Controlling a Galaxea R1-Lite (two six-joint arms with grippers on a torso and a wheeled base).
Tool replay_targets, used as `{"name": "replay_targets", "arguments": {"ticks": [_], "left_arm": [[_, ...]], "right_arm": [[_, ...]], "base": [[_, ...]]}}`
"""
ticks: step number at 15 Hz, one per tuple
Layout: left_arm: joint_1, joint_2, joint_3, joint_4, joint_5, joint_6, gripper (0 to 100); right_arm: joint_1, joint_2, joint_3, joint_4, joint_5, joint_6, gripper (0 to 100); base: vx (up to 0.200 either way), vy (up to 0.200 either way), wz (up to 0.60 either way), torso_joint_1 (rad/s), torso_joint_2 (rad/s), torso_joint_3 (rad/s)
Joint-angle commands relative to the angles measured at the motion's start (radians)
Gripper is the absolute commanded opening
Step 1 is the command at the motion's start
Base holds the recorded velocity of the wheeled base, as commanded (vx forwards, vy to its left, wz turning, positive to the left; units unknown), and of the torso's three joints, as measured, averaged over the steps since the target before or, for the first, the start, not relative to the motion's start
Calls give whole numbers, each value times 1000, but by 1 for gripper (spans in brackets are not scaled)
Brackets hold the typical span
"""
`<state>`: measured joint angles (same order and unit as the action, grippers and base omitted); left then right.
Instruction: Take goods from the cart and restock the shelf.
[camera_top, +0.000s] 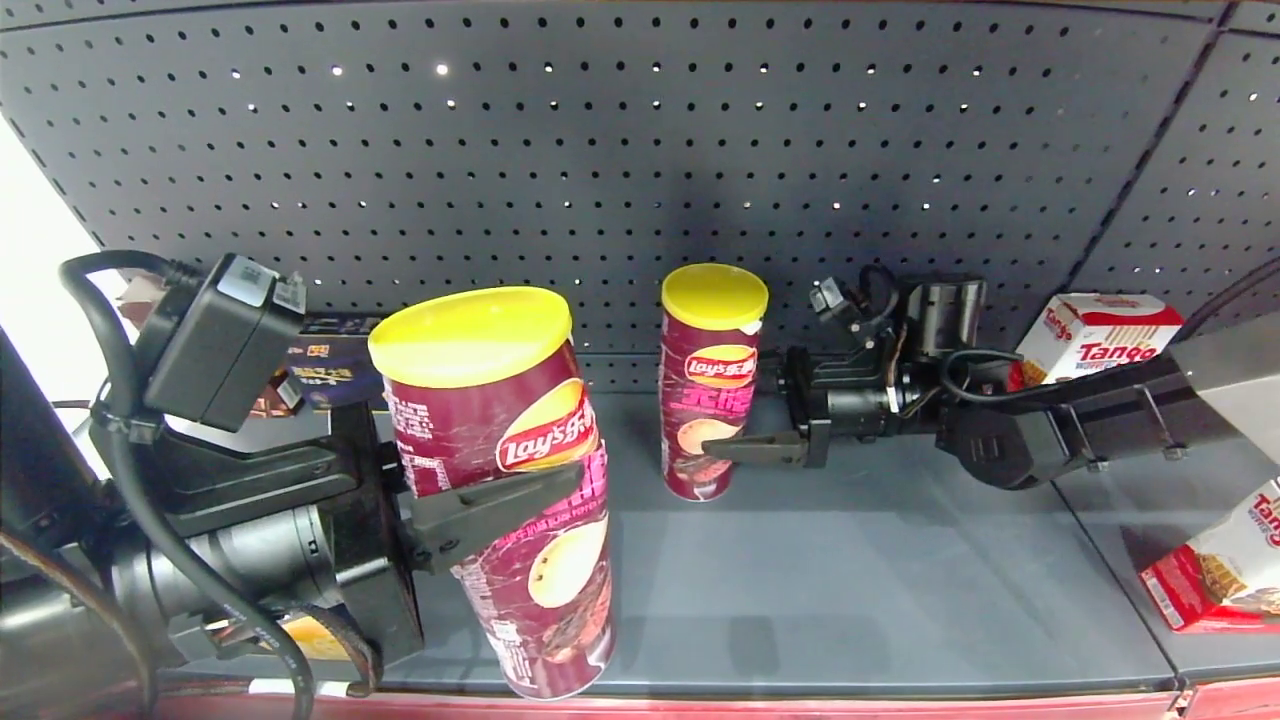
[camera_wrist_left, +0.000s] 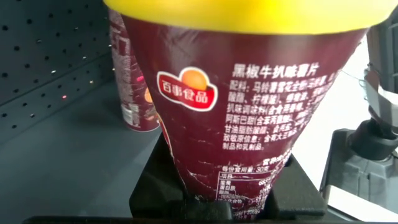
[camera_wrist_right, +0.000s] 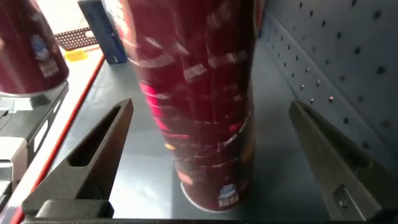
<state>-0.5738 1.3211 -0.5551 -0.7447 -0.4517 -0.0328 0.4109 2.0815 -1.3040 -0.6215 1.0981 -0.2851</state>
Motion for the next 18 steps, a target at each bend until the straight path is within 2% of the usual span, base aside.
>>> {"name": "replay_targets", "arguments": {"ticks": [1,7,14,17,18], "left_arm": [[14,0,0,1,-1,1,0],[17,4,1,1,1,1,0],[28,3,4,1,-1,2,0],[28,-3,32,-1,-1,2,0],[28,-3,37,-1,-1,2,0]], "right_arm": [[13,42,-23,-1,0,0,100],[26,104,-50,-50,14,4,100],[34,91,-50,-47,14,6,100],[51,101,-60,-58,9,7,100],[59,101,-63,-57,3,11,0]], "base": [[0,0,0,0,0,0],[0,0,0,0,0,0],[0,0,0,0,0,0],[0,0,0,0,0,0],[0,0,0,0,0,0]]}}
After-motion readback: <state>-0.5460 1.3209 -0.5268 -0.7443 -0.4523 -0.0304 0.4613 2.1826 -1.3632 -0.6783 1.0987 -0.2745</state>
